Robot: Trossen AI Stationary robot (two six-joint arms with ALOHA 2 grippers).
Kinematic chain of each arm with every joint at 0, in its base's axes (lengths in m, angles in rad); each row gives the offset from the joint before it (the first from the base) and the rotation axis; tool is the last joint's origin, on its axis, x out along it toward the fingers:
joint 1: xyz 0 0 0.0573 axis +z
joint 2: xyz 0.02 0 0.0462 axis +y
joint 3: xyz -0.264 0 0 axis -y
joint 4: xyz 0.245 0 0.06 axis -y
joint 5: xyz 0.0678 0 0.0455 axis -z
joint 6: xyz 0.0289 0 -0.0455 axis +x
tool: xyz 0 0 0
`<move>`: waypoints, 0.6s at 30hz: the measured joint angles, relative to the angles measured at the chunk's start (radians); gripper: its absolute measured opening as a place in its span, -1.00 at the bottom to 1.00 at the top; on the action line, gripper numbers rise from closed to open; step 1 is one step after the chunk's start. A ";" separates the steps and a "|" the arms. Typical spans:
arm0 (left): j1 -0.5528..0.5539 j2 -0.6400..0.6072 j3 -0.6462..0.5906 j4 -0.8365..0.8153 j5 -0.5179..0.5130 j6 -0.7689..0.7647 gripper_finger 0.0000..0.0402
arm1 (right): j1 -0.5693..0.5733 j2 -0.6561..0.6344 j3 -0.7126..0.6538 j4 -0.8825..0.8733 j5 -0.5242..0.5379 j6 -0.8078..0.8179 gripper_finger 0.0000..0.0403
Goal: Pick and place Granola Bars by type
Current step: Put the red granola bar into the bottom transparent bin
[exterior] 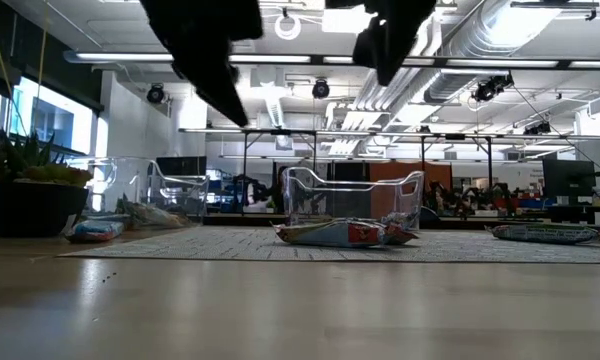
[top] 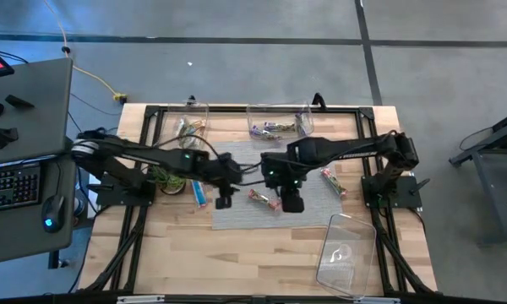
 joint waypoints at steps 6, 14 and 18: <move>-0.008 0.182 0.001 0.317 0.080 0.204 -0.28 | -0.001 -0.072 0.000 -0.072 0.102 0.069 -0.34; -0.007 0.335 0.000 0.412 0.053 0.248 -0.28 | 0.019 -0.173 0.000 -0.079 0.228 0.109 -0.34; -0.007 0.344 -0.001 0.399 -0.015 0.239 -0.28 | 0.022 -0.204 0.000 -0.090 0.396 0.180 -0.34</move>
